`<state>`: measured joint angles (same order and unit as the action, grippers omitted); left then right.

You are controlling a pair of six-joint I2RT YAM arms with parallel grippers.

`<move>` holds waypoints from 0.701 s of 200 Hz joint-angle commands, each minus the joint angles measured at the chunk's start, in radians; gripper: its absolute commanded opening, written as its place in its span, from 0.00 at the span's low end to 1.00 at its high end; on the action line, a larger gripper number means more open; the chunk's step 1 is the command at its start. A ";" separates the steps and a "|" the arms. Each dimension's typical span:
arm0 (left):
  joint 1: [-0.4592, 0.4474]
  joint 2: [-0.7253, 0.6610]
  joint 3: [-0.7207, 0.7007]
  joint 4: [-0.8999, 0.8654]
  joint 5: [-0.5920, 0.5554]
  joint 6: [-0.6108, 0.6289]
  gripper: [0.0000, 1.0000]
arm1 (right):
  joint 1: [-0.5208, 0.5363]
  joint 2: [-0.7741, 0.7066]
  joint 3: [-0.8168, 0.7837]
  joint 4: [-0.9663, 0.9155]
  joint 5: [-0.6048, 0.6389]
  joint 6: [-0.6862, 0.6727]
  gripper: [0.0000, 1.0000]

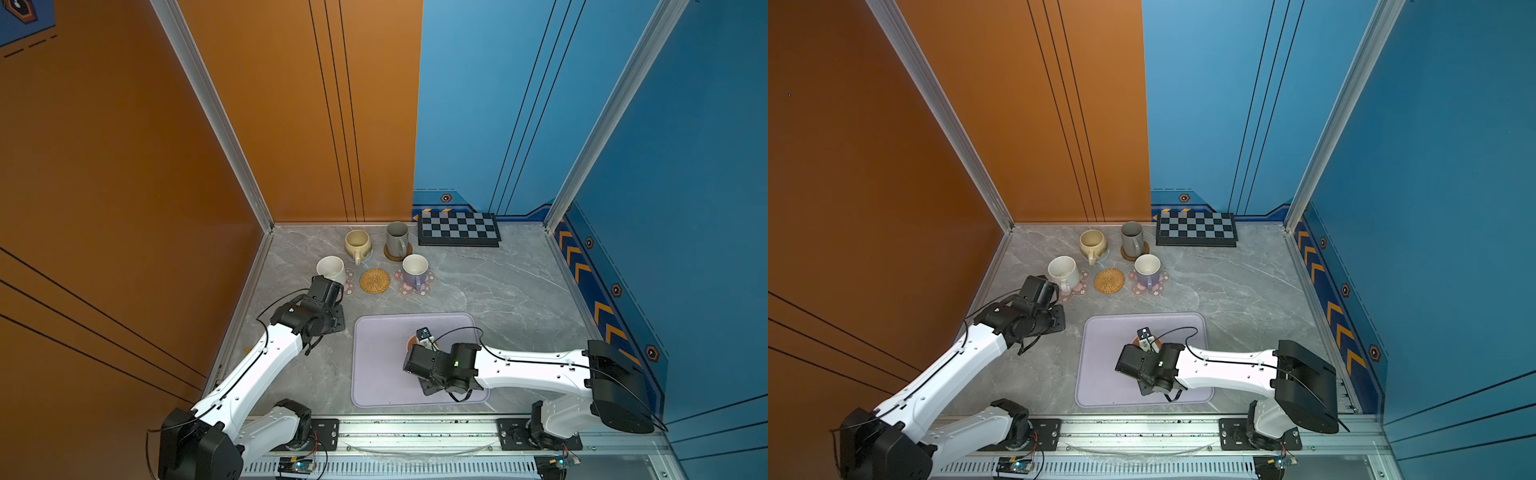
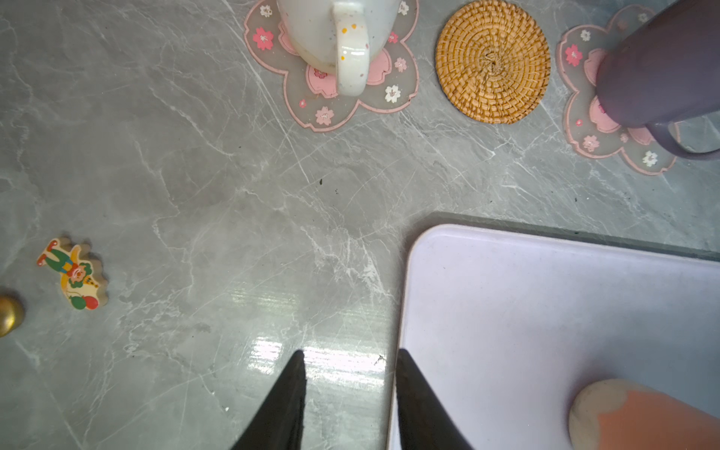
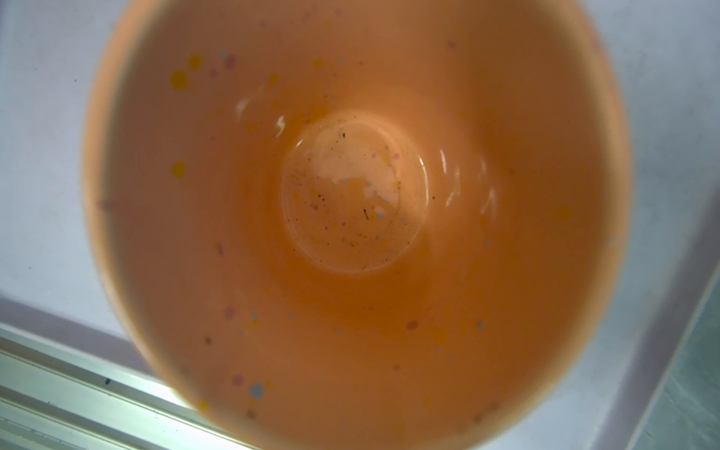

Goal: Place cups on coasters
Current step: Pick up the cup from the tray.

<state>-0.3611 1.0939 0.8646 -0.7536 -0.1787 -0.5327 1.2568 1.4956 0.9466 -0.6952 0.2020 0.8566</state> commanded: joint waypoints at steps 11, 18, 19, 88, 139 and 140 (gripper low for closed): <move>-0.004 -0.014 0.013 -0.030 -0.004 -0.006 0.39 | 0.004 -0.034 0.045 0.017 0.057 -0.036 0.00; -0.004 -0.014 0.014 -0.029 -0.004 -0.005 0.39 | 0.005 -0.034 0.050 0.017 0.058 -0.041 0.00; -0.004 -0.013 0.013 -0.029 -0.004 -0.005 0.39 | 0.004 -0.034 0.050 0.017 0.059 -0.042 0.00; 0.005 -0.008 0.027 -0.034 -0.005 0.000 0.39 | -0.019 -0.049 0.092 0.017 0.068 -0.085 0.00; 0.010 -0.002 0.038 -0.038 -0.010 0.002 0.39 | -0.054 -0.048 0.120 0.019 0.079 -0.132 0.00; 0.010 -0.002 0.038 -0.039 -0.010 0.002 0.40 | -0.055 -0.048 0.121 0.019 0.080 -0.133 0.00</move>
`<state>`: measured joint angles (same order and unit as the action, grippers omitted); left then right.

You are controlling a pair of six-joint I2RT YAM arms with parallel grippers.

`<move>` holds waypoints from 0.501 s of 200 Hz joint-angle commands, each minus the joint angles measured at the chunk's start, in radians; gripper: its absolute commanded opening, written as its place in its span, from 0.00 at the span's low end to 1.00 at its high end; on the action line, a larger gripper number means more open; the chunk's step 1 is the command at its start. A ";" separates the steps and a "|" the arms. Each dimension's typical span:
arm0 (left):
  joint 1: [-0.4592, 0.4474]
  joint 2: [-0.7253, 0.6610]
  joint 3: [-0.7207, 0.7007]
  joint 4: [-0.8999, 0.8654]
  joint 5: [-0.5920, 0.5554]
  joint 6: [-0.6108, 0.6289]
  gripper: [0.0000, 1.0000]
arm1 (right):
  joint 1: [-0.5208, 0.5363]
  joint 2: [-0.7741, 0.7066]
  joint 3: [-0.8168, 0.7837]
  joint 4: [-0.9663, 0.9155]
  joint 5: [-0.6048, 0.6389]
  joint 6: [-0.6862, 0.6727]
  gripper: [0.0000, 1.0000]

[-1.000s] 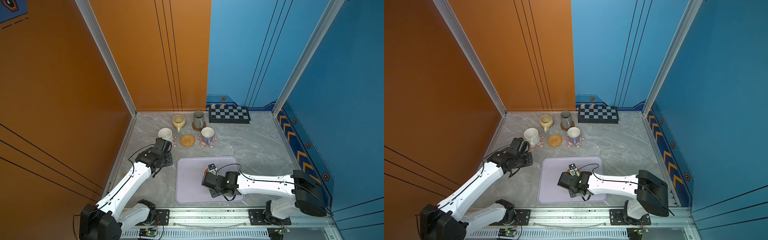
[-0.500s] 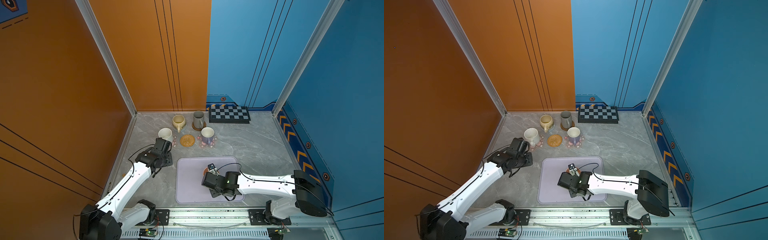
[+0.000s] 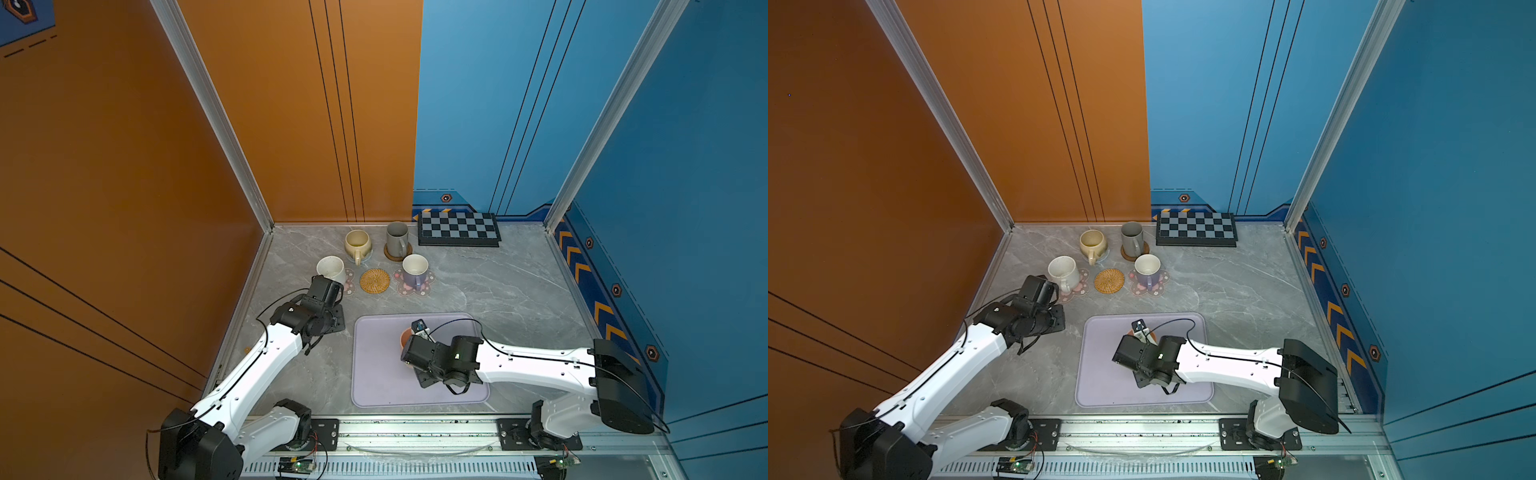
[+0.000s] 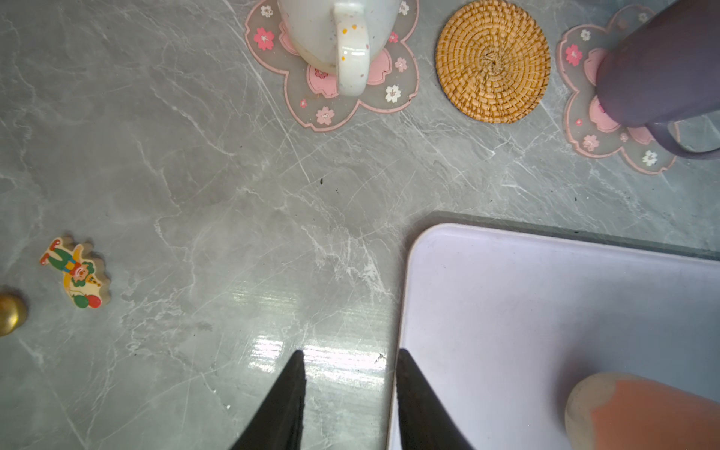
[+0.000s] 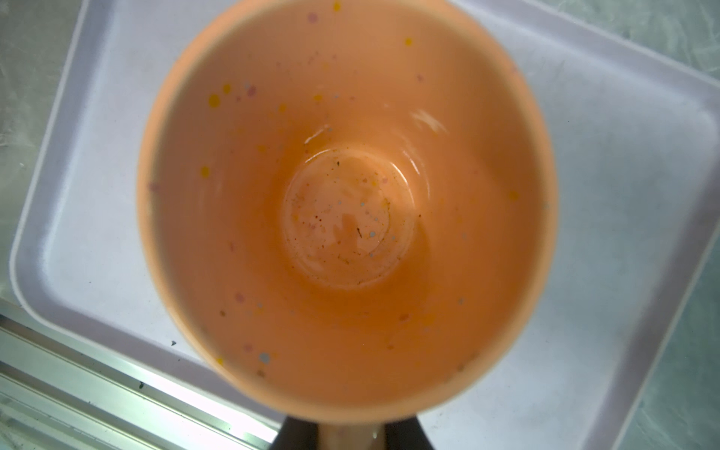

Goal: Place cups on coasters
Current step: Pick up the cup from the tray.

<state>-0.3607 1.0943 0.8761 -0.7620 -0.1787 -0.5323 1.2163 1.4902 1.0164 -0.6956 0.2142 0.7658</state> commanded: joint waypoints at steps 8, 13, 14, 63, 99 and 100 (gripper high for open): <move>0.012 -0.001 0.029 -0.032 -0.009 0.001 0.39 | -0.021 -0.040 0.059 0.019 0.071 -0.053 0.00; 0.011 0.000 0.031 -0.034 -0.010 0.003 0.40 | -0.023 -0.039 0.062 0.019 0.071 -0.061 0.00; 0.011 0.001 0.032 -0.034 -0.010 0.002 0.40 | -0.024 -0.039 0.065 0.019 0.071 -0.062 0.00; 0.018 0.016 0.045 -0.036 -0.005 0.008 0.40 | -0.076 -0.018 0.121 0.023 0.080 -0.129 0.00; 0.021 0.024 0.045 -0.037 -0.011 0.014 0.40 | -0.124 -0.012 0.146 0.048 0.075 -0.175 0.00; 0.021 0.025 0.046 -0.037 -0.011 0.014 0.40 | -0.126 -0.012 0.147 0.049 0.075 -0.176 0.00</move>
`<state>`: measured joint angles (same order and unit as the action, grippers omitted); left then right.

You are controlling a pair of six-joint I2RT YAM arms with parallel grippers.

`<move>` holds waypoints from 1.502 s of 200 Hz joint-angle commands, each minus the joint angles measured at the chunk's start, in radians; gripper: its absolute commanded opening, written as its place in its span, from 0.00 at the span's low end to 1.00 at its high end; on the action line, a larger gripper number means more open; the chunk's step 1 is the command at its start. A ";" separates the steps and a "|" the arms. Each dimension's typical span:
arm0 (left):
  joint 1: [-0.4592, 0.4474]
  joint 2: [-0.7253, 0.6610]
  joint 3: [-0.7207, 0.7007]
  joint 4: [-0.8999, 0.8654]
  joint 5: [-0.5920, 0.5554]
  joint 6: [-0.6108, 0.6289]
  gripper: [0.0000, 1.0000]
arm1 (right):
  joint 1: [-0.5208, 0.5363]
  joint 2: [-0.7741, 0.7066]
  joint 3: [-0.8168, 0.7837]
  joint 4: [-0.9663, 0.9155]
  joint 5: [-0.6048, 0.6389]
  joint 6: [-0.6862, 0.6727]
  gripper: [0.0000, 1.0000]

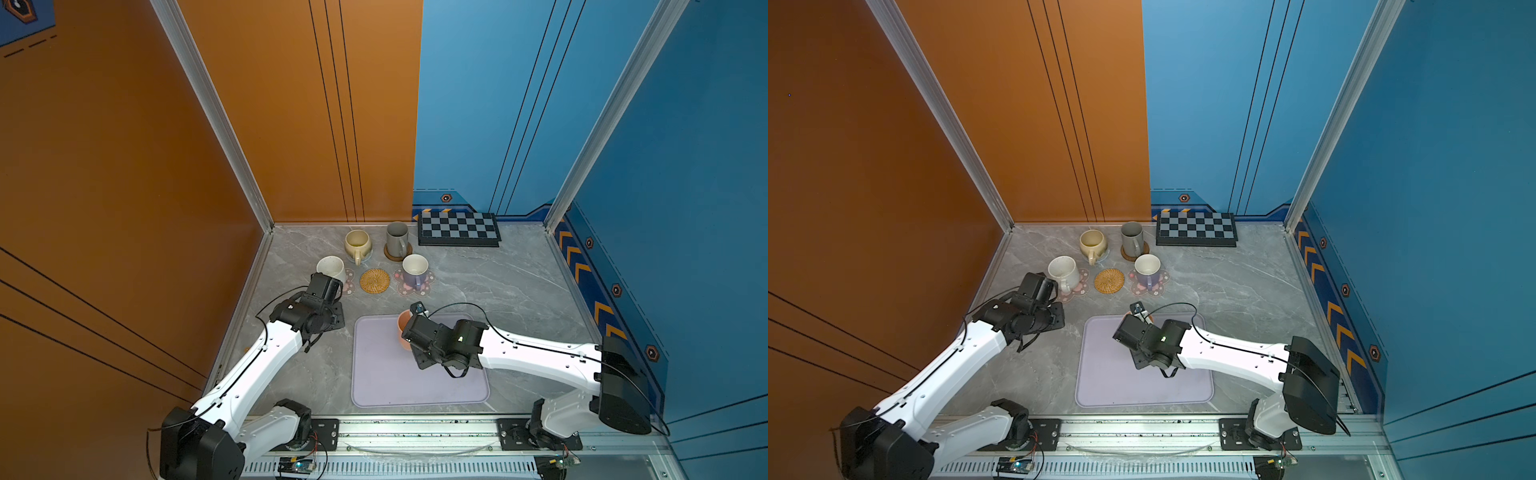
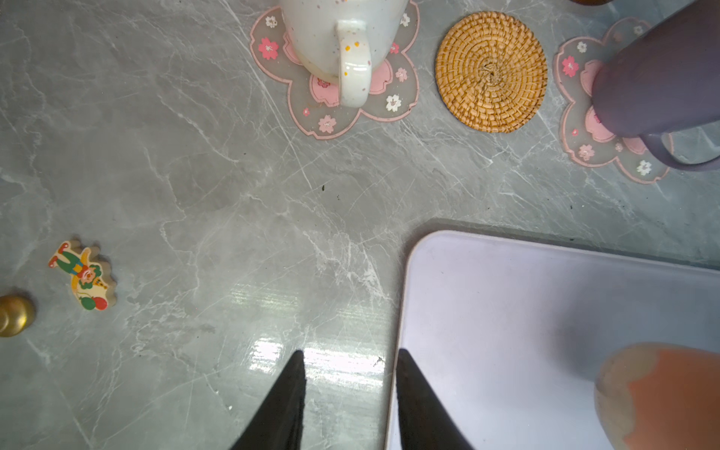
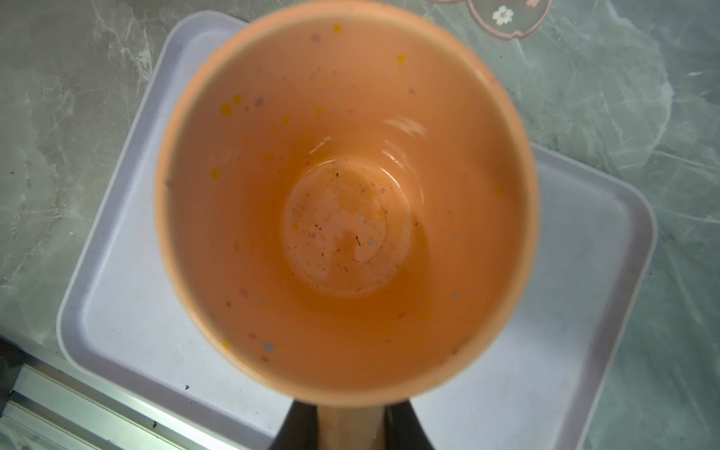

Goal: Place cups on coasters
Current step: Pick up the cup from the tray, then place the cup on the coaster.

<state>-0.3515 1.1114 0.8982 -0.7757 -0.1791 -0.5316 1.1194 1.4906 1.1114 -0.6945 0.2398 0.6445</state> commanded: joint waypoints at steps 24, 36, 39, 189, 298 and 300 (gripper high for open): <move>0.017 0.017 0.030 -0.023 -0.013 0.019 0.40 | -0.057 0.004 0.075 0.067 0.042 -0.083 0.00; 0.019 0.022 0.033 -0.023 -0.014 0.019 0.40 | -0.067 0.015 0.091 0.073 0.041 -0.099 0.00; 0.019 0.022 0.033 -0.023 -0.015 0.020 0.40 | -0.068 0.018 0.094 0.075 0.041 -0.104 0.00; 0.049 0.019 0.021 -0.032 -0.030 0.026 0.40 | -0.190 0.170 0.231 0.246 -0.002 -0.217 0.00; 0.118 0.031 0.036 -0.033 -0.005 0.059 0.40 | -0.204 0.309 0.325 0.415 0.075 -0.241 0.00; 0.120 0.032 0.036 -0.032 -0.005 0.060 0.40 | -0.204 0.313 0.330 0.416 0.076 -0.242 0.00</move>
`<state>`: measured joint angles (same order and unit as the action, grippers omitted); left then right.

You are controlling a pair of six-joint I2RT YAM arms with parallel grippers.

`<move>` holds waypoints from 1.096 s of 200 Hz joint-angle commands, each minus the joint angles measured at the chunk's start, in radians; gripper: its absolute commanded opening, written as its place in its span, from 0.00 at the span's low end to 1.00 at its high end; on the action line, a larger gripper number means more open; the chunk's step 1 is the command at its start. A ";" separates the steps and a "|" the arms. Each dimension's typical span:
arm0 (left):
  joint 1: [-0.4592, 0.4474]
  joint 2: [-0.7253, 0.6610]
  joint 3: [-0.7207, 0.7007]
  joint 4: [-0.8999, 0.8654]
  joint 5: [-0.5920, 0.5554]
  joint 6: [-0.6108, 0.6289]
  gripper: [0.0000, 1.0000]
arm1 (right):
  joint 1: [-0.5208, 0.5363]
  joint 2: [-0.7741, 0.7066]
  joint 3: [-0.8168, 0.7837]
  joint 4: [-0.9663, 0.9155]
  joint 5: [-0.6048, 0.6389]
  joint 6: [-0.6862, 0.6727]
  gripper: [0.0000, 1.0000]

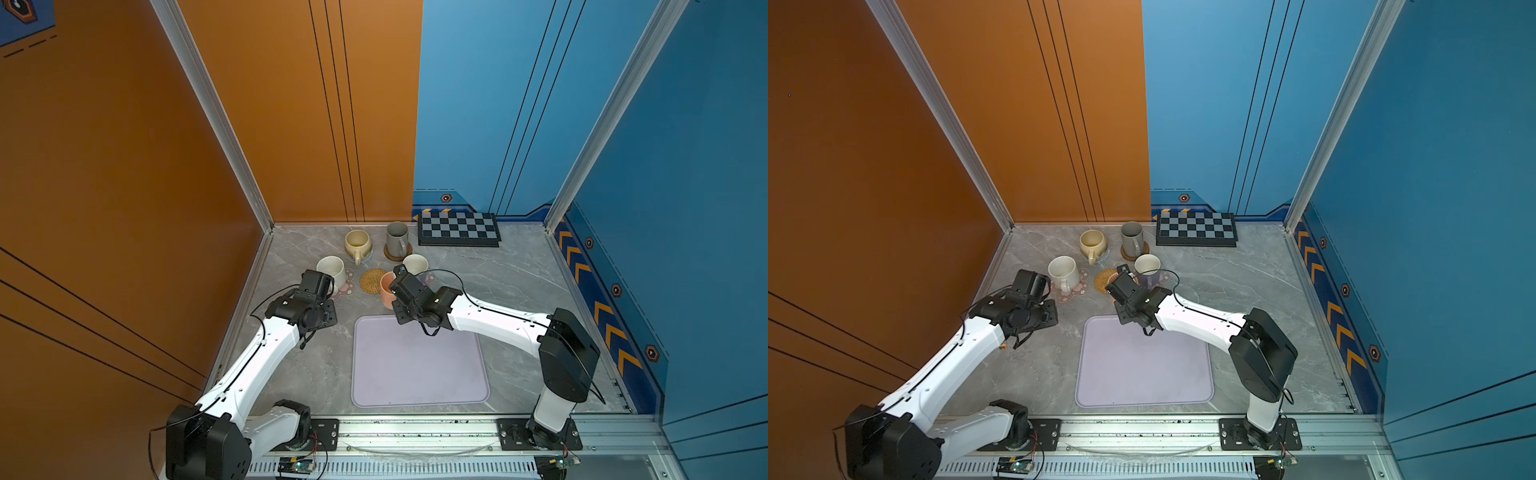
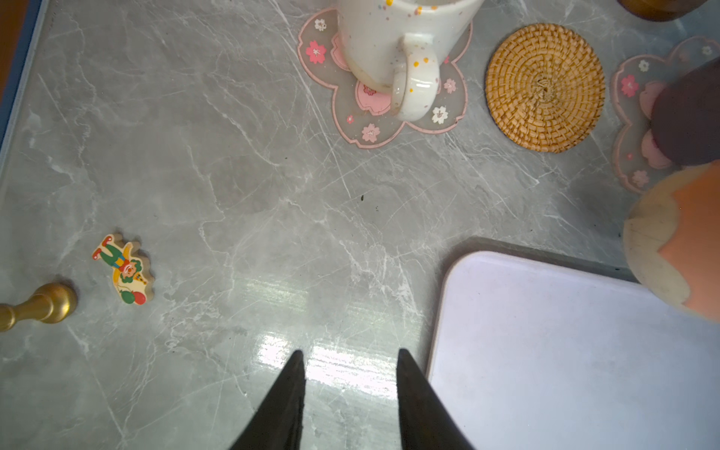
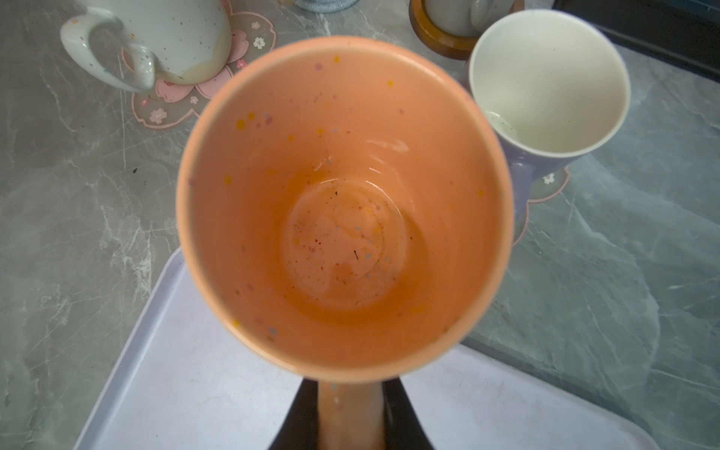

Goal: Place cups on coasters
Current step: Place the cup on the coaster.

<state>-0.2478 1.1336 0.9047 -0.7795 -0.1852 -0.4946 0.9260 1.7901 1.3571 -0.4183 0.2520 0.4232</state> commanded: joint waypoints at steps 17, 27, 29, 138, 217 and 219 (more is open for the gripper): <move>0.025 0.019 0.035 -0.028 0.002 0.029 0.40 | -0.013 0.050 0.126 0.138 0.068 -0.024 0.00; 0.030 0.025 0.039 -0.028 0.003 0.031 0.40 | -0.013 0.070 0.146 0.143 0.076 -0.026 0.00; 0.031 0.027 0.039 -0.027 0.004 0.031 0.40 | -0.015 0.075 0.149 0.145 0.075 -0.026 0.00; 0.091 0.100 0.100 -0.026 0.008 0.064 0.40 | -0.029 0.245 0.288 0.232 0.121 -0.074 0.00; 0.118 0.129 0.117 -0.027 0.019 0.076 0.40 | -0.044 0.336 0.362 0.240 0.131 -0.078 0.00; 0.119 0.130 0.117 -0.027 0.019 0.076 0.40 | -0.045 0.338 0.364 0.239 0.132 -0.078 0.00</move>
<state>-0.1417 1.2495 0.9955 -0.7860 -0.1791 -0.4347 0.8925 2.1273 1.6585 -0.2657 0.3202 0.3622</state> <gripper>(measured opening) 0.399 0.199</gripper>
